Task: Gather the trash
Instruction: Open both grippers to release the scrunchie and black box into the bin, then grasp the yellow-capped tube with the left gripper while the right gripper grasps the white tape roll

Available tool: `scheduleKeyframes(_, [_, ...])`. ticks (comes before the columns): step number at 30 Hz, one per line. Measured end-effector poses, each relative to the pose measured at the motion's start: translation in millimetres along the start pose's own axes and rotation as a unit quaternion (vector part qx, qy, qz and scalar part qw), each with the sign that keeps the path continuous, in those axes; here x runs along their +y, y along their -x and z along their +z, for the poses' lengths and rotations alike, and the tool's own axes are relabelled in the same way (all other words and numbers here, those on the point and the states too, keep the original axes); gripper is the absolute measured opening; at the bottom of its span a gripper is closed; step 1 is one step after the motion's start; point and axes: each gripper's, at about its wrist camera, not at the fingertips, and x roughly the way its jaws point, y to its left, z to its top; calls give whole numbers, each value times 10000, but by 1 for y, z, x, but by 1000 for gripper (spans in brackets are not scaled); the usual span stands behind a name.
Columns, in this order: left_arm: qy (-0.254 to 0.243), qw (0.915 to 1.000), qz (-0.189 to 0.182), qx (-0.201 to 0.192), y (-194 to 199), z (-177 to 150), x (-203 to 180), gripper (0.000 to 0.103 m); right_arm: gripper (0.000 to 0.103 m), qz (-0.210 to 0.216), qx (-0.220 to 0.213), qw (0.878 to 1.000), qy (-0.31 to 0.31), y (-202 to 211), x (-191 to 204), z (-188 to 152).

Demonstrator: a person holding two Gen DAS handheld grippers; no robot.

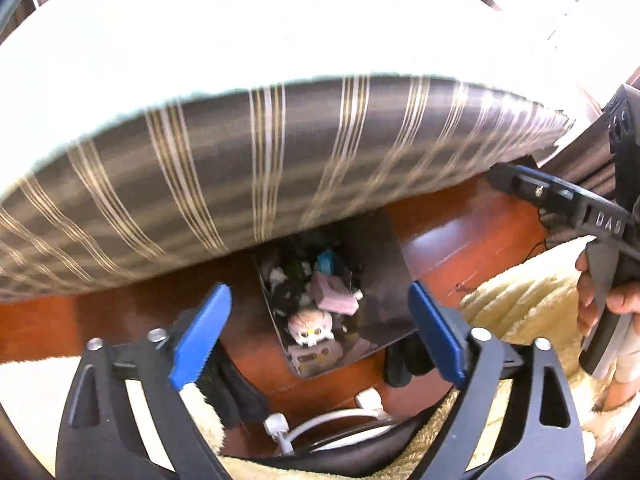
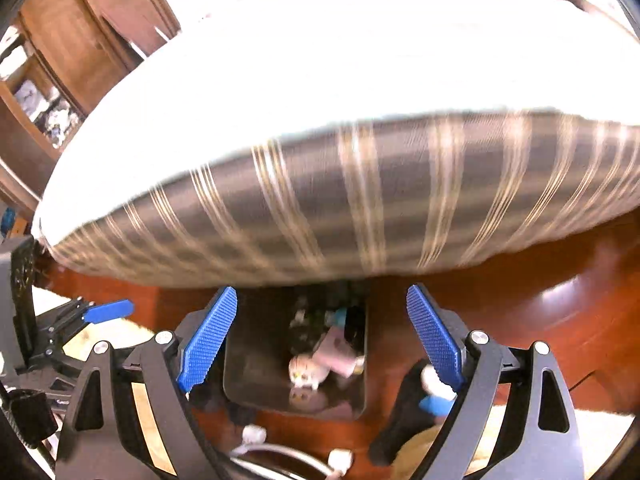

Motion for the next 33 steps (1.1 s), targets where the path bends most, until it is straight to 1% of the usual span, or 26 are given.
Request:
scheduleKeyframes(3, [-118, 9995, 78, -277, 26, 13, -3, 93, 88, -76, -359, 9992, 165, 23, 3, 22])
scheduleKeyframes(7, [-301, 9973, 231, -636, 57, 35, -11, 94, 89, -271, -765, 9957, 445, 47, 6, 53])
scheduleKeyframes(11, [-361, 9936, 366, -1007, 88, 66, -8, 94, 89, -425, -1023, 9920, 600, 60, 7, 85])
scheduleKeyframes(14, [-358, 9913, 508, -1160, 98, 89, -2, 95, 89, -498, -1162, 9893, 734, 64, 10, 110])
scheduleKeyframes(18, [-386, 9899, 622, -1213, 98, 115, 5, 95, 89, -488, -1202, 9878, 857, 60, 14, 146])
scheduleKeyframes(22, [-442, 9890, 709, -1222, 89, 145, 14, 95, 89, -422, -1170, 9884, 871, 40, 25, 177])
scheduleKeyframes(23, [-444, 9889, 725, -1222, 88, 153, 17, 95, 89, -405, -1155, 9887, 861, 34, 29, 179])
scheduleKeyframes(29, [-357, 9891, 806, -1181, 61, 203, 34, 95, 89, -326, -1020, 9901, 905, -5, 43, 218])
scheduleKeyframes(33, [-342, 9887, 890, -1154, 40, 230, 41, 95, 89, -275, -948, 9907, 939, -31, 51, 243])
